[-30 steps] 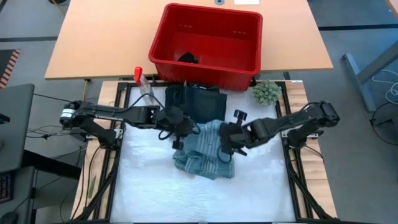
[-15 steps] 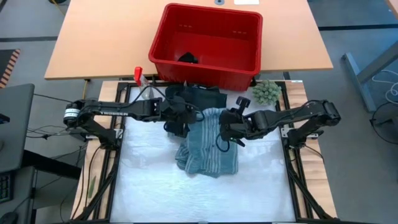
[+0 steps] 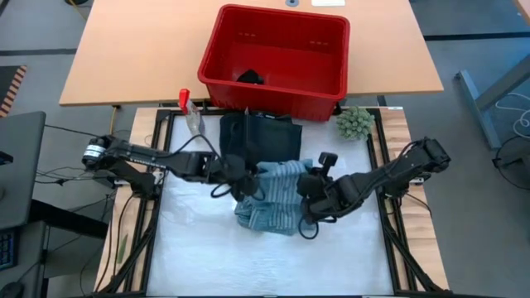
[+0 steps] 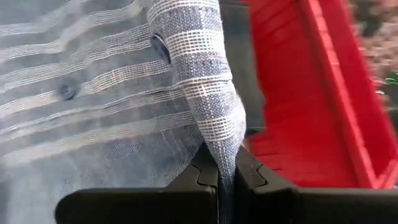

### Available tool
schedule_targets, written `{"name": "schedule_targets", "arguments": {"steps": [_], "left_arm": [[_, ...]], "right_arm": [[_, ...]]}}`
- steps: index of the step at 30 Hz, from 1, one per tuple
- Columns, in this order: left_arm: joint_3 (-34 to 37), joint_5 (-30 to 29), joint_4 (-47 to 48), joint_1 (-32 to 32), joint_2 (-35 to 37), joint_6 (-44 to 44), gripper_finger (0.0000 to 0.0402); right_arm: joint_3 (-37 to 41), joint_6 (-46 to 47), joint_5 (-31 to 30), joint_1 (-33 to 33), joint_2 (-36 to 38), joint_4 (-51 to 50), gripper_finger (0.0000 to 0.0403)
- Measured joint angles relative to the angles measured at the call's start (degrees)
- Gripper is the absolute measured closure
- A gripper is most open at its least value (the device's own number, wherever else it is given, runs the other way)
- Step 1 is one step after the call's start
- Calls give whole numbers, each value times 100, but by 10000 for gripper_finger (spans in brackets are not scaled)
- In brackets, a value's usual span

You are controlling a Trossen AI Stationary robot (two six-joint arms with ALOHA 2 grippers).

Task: Fold Laundry from Bin
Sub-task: Fold the blue long sleeve on the table

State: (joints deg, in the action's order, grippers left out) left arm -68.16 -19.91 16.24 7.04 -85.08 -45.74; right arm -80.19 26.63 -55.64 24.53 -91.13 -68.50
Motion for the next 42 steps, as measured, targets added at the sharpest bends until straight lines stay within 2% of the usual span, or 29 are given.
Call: {"name": "schedule_targets", "arguments": {"steps": [4,7,11,15,21,25,28,33,37,42], "left_arm": [[-7,52,147,436,0,708,401],[-127,205,221,786,0,1388,401],[-670,348,530,1153,0,2169,401],[-1309,541,1173,1222,0,2571,401],[-2336,2359,1449,1098,0,3644,401],[-2849,3086,1314,1217,0,4644,401],[-3078,3151,1126,1466,0,5197,401],[-3219,3114,478,1889,-2,6053,401],[-3220,2842,283,1944,-5,6731,401],[-3183,2829,601,1483,-3,7120,401]], "right_arm": [[-207,38,807,379,20,210,371],[-527,57,1892,522,32,592,371],[-977,452,3611,446,33,1224,371],[-1400,792,4623,330,33,1501,371],[-1992,1129,5301,216,33,1538,371],[-2230,1301,5637,278,44,2032,371],[-2354,1355,5977,442,37,2700,371],[-2443,1684,6168,701,39,3654,371],[-2443,1902,6182,760,37,3643,371],[-2443,1553,6471,441,39,3136,371]]}}
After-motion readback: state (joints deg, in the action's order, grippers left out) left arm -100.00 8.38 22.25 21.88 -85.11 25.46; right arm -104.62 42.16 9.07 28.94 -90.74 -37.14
